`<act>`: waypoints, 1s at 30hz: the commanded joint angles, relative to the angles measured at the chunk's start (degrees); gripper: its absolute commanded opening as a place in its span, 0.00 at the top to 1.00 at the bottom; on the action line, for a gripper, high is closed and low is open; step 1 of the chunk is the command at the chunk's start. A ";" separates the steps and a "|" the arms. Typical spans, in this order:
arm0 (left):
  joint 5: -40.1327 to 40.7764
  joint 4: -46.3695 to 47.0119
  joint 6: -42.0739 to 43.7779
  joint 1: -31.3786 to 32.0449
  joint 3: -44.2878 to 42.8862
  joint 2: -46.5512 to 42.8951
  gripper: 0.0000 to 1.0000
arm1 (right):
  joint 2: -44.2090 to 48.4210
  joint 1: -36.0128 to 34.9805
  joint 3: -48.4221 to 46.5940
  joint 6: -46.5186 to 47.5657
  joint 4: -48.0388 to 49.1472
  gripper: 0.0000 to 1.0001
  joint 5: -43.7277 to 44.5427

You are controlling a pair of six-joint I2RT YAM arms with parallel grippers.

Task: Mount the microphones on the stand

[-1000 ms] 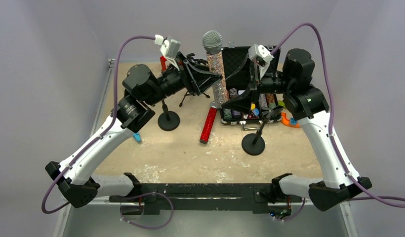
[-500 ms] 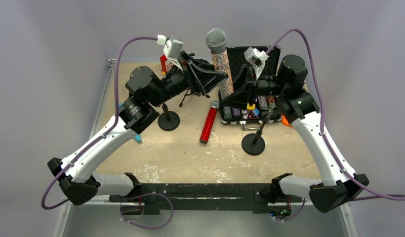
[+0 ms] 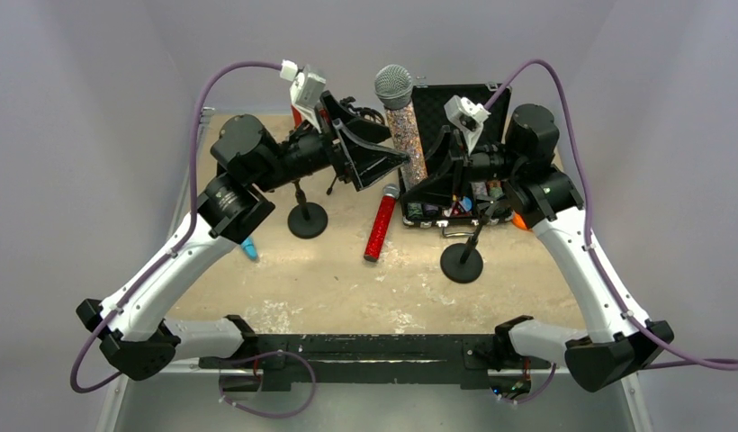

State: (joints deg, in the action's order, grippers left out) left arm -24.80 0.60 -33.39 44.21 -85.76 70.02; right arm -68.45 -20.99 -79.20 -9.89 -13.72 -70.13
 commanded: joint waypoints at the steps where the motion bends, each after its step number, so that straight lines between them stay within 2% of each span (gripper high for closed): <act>1: -5.91 -6.62 2.93 -0.73 -6.14 0.71 0.18 | 1.40 -0.10 -0.52 4.08 -2.26 1.00 -3.19; 14: -8.64 -13.86 5.97 -0.66 -16.26 8.11 0.27 | 1.30 -0.61 -0.68 4.42 -3.45 1.00 -5.28; 21: -7.25 -13.94 5.69 -0.70 -17.34 8.86 0.44 | 1.04 -0.64 -0.58 4.68 -3.76 1.00 -5.46; 24: -7.16 -13.23 5.33 -0.70 -17.33 8.99 0.48 | 0.82 -0.67 -0.59 4.97 -3.92 1.00 -5.54; 26: -8.12 -12.46 5.27 -0.68 -17.20 8.99 0.60 | 0.69 -0.74 -0.68 5.05 -4.03 1.00 -5.59; 27: -8.61 -12.09 5.26 -0.70 -17.09 8.99 0.72 | 0.68 -0.72 -0.65 5.06 -4.07 0.98 -5.63; 28: -8.99 -11.77 5.26 -0.70 -17.00 8.99 0.88 | 0.64 -0.76 -0.73 5.06 -4.14 0.95 -5.68; 29: -9.08 -11.89 5.44 -0.75 -16.95 8.96 1.00 | 0.53 -0.72 -0.82 5.06 -4.35 0.89 -5.76; 30: -8.66 -12.39 5.59 -0.90 -16.92 8.76 1.00 | 0.43 -0.79 -0.95 5.06 -4.52 0.79 -5.87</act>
State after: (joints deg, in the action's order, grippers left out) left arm -32.71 -14.37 -27.27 43.62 -100.68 79.53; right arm -68.25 -21.37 -79.22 -6.59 -19.22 -74.11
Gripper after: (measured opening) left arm 0.445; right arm 0.437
